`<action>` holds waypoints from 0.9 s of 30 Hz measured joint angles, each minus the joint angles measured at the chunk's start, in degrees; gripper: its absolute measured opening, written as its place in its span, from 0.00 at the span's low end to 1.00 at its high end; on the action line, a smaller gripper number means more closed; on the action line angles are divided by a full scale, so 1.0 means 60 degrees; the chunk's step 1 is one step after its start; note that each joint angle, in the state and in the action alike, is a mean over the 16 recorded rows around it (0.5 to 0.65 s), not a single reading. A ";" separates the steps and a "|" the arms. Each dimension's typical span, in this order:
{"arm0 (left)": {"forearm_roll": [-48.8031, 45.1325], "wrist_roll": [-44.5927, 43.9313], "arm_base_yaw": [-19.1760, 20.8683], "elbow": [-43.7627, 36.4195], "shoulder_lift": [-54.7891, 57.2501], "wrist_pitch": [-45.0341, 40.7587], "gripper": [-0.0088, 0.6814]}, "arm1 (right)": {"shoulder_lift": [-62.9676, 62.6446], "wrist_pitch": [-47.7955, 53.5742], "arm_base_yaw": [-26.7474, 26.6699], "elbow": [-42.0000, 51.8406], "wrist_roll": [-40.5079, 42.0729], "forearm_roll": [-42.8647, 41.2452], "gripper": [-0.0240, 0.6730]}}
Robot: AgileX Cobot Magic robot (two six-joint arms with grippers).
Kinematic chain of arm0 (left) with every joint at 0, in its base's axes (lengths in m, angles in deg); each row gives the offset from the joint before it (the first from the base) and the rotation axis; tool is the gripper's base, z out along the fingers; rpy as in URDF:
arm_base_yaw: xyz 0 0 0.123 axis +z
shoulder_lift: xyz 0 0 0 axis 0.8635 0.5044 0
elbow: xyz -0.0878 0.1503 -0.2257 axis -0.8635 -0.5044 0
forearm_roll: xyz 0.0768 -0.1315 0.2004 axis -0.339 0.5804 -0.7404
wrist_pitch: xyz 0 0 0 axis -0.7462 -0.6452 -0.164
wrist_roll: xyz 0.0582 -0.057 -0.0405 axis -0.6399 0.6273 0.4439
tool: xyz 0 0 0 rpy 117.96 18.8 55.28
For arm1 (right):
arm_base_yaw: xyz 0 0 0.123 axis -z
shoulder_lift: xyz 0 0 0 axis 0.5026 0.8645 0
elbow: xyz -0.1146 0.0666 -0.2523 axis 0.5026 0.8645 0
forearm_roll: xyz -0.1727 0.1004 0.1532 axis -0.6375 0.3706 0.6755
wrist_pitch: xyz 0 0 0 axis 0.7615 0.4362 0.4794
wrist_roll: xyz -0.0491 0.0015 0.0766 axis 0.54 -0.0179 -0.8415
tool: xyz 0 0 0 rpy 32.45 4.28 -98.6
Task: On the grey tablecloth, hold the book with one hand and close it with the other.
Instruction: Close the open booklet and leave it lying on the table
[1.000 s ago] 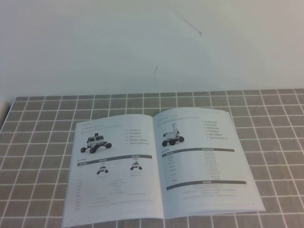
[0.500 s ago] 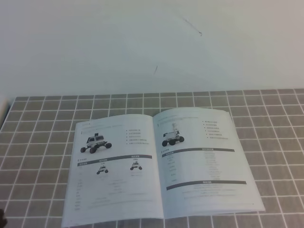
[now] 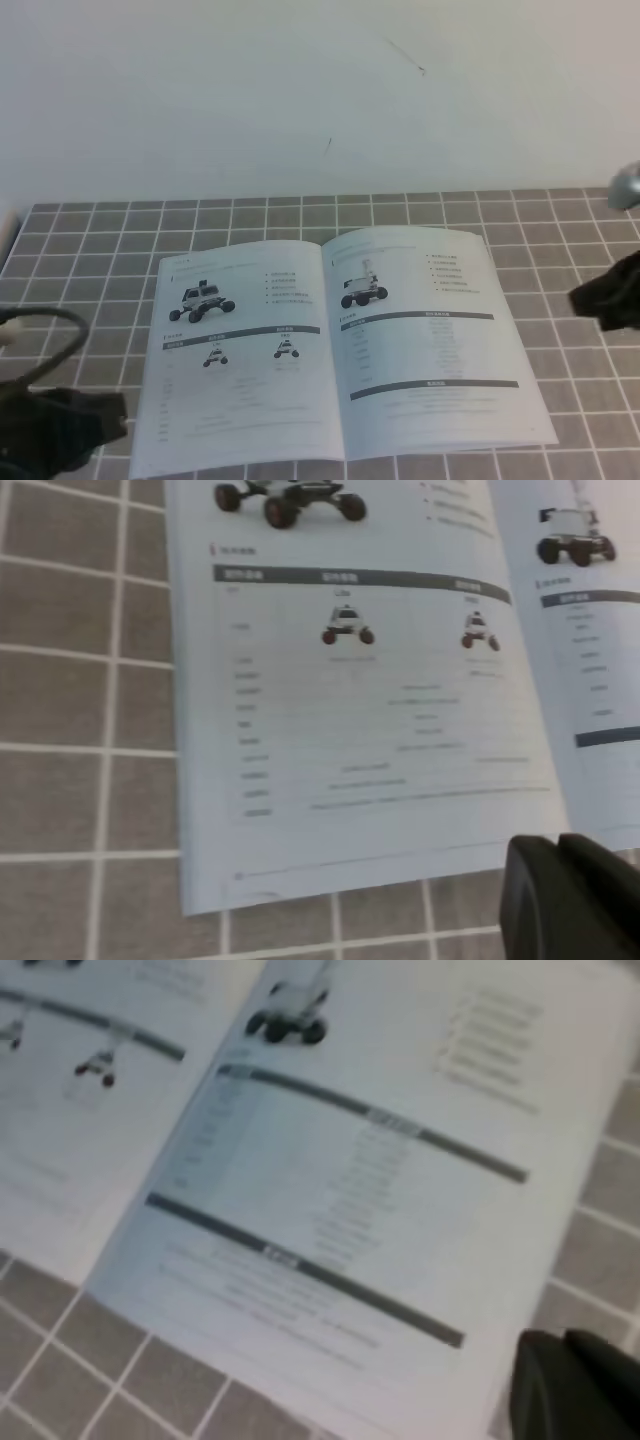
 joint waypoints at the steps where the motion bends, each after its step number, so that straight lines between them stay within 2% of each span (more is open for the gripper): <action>1: 0.0480 -0.0373 0.0000 0.0004 0.0221 -0.0014 0.01 | 0.0445 -0.0003 -0.0176 -0.0139 0.0148 0.0050 0.03; 12: 0.4345 -0.3479 0.0000 0.0049 0.2349 0.0600 0.01 | 0.4357 -0.0514 -0.1965 -0.1814 0.0656 0.0368 0.03; 20: 0.6532 -0.5413 0.0000 0.0071 0.3654 0.1160 0.01 | 0.6089 -0.0469 -0.2305 -0.2964 0.0791 0.0789 0.03; 27: 0.8049 -0.7115 0.0001 0.0135 0.4216 0.1772 0.01 | 0.6830 -0.0292 -0.2368 -0.3375 0.0903 0.1069 0.03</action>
